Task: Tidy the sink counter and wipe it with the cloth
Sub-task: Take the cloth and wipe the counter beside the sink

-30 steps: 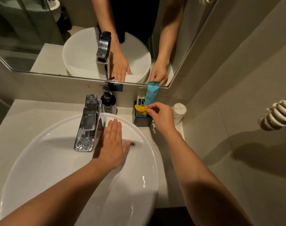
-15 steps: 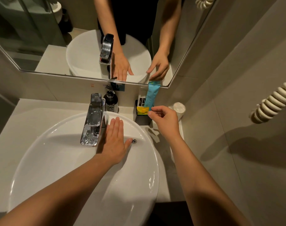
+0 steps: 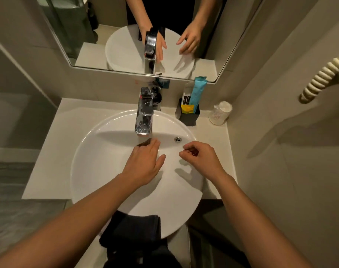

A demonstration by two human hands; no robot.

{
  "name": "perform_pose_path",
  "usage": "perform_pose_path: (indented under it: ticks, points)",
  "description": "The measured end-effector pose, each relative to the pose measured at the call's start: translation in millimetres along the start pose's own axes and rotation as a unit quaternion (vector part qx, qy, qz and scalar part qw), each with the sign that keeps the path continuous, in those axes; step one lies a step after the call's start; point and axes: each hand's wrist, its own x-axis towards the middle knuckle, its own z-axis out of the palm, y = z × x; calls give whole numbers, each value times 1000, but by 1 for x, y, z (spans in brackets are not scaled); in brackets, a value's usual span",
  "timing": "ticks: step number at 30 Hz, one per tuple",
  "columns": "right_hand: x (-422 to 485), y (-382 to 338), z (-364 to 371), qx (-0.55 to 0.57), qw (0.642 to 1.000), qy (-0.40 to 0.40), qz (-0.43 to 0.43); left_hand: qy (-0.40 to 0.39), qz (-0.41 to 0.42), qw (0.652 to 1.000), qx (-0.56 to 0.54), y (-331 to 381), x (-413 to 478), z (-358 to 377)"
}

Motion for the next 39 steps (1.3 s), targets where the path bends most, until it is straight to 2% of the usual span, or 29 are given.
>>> perform_pose_path:
  ticks: [3,11,16,21,25,31,36,39]
  points:
    - [-28,-3,15,-39,999,-32,-9,20,4,999,-36,-11,-35,-12]
    - [-90,-11,60,-124,985,-119,-3,-80,-85,990,-84,-48,-124,-14]
    - [-114,-14,85,-211,963,-167,32,-161,-68,981,-83,-62,-149,-10]
    - [-122,-18,107,-283,930,-226,63,-253,-24,967,-17,-62,-158,-4]
    - [-119,-21,120,-305,913,-259,81,-246,1,968,53,-58,-159,1]
    - [-115,-16,124,-305,908,-277,78,-237,-15,969,71,-53,-152,6]
    - [-124,-12,113,-259,934,-246,19,-195,-36,980,16,-53,-160,7]
    - [-133,-14,99,-198,953,-231,1,-148,-43,983,-102,-54,-171,1]
